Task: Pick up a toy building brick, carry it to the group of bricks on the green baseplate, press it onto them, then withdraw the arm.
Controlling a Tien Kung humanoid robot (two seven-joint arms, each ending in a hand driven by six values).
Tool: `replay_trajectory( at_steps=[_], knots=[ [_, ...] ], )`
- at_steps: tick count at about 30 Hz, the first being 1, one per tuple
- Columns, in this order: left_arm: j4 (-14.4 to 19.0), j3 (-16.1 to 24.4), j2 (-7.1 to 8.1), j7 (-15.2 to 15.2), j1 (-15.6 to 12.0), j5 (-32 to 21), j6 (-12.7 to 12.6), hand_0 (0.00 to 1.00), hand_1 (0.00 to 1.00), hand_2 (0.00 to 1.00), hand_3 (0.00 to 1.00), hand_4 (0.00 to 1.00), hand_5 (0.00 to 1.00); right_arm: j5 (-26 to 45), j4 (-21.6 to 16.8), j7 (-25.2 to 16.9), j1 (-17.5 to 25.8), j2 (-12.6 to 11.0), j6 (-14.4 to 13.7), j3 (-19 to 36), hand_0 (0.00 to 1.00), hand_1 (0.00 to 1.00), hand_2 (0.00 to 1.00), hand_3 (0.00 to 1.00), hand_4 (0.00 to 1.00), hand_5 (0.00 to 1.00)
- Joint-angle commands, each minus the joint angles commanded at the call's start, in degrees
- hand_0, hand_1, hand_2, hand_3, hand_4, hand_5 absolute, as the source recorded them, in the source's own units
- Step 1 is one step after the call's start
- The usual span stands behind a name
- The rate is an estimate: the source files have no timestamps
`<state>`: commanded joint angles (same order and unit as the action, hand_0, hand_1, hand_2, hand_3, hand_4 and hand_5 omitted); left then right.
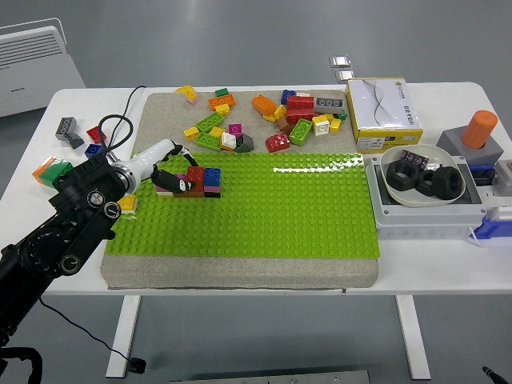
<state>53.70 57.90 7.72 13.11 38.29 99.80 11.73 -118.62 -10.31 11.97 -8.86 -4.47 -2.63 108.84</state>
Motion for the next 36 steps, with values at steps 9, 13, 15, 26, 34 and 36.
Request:
replay_trajectory(
  at_steps=[9, 13, 15, 26, 34, 36],
  knots=[
    [-0.1, 0.1, 0.05, -0.2, -0.1, 0.0, 0.0, 0.925, 0.963, 0.938, 0.533, 0.486, 0.002, -0.1, 0.0, 0.0, 0.1, 0.0, 0.0, 0.0, 0.517, 0.617, 0.719, 0.804, 0.893, 0.957],
    [-0.1, -0.1, 0.1, 0.0, -0.1, -0.1, 0.0, 0.923, 0.963, 0.936, 0.539, 0.483, 0.002, 0.0, 0.0, 0.0, 0.1, 0.0, 0.0, -0.2, 0.517, 0.618, 0.718, 0.804, 0.89, 0.953],
    [-0.2, -0.2, 0.21, 0.1, -0.1, -0.2, -0.2, 0.923, 0.963, 0.936, 0.539, 0.483, 0.002, 0.1, 0.0, 0.0, 0.1, 0.1, -0.1, -0.3, 0.517, 0.618, 0.718, 0.804, 0.89, 0.953],
    [-0.5, -0.7, 0.26, 0.0, 0.1, -0.5, -0.3, 0.921, 0.964, 0.945, 0.577, 0.503, 0.002, 0.0, 0.0, -0.1, 0.2, 0.1, -0.1, 0.0, 0.517, 0.618, 0.718, 0.803, 0.887, 0.951],
    [-0.7, -0.7, 0.16, -0.2, 0.1, -0.6, -0.5, 0.921, 0.964, 0.946, 0.593, 0.51, 0.002, -0.1, 0.0, -0.1, 0.1, 0.1, -0.1, 0.1, 0.517, 0.618, 0.718, 0.803, 0.885, 0.948],
    [-0.8, -0.7, 0.16, -0.3, 0.1, -0.6, -0.5, 0.92, 0.964, 0.949, 0.606, 0.518, 0.002, -0.1, 0.0, -0.1, 0.1, 0.1, -0.1, 0.1, 0.517, 0.618, 0.718, 0.803, 0.886, 0.948]
  ],
)
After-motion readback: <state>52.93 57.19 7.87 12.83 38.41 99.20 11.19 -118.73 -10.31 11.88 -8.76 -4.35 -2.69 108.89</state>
